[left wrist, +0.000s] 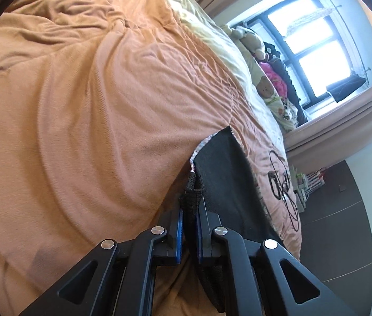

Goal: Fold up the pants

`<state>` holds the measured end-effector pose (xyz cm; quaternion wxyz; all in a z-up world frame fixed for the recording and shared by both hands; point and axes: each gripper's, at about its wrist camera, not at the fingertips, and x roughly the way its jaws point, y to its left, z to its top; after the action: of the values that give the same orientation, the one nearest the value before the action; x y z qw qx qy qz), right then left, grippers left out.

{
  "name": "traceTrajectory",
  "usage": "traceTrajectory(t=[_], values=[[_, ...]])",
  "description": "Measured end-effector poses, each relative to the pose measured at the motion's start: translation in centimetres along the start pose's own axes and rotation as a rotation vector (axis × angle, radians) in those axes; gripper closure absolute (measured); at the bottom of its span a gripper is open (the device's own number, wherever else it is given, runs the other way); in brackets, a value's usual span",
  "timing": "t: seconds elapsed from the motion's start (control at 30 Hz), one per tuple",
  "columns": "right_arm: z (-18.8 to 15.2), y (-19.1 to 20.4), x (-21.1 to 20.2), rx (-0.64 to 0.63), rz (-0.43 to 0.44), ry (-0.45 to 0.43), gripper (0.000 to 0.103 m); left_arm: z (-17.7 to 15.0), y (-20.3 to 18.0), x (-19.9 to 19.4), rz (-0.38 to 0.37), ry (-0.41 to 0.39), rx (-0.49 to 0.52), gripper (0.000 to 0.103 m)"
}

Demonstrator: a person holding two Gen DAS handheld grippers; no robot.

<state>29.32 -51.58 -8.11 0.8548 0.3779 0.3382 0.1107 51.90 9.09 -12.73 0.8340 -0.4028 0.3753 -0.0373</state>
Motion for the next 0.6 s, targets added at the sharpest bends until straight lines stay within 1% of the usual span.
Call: traceTrajectory(t=[0.23,0.6], values=[[-0.6,0.9,-0.1,-0.041,0.009,0.04,0.088,-1.1,1.6,-5.0,0.003,-0.039,-0.022,0.095],[-1.3,2.1,0.5,-0.093,0.048,0.118,0.088,-4.4,6.6,-13.4,0.032,-0.105,-0.09,0.095]])
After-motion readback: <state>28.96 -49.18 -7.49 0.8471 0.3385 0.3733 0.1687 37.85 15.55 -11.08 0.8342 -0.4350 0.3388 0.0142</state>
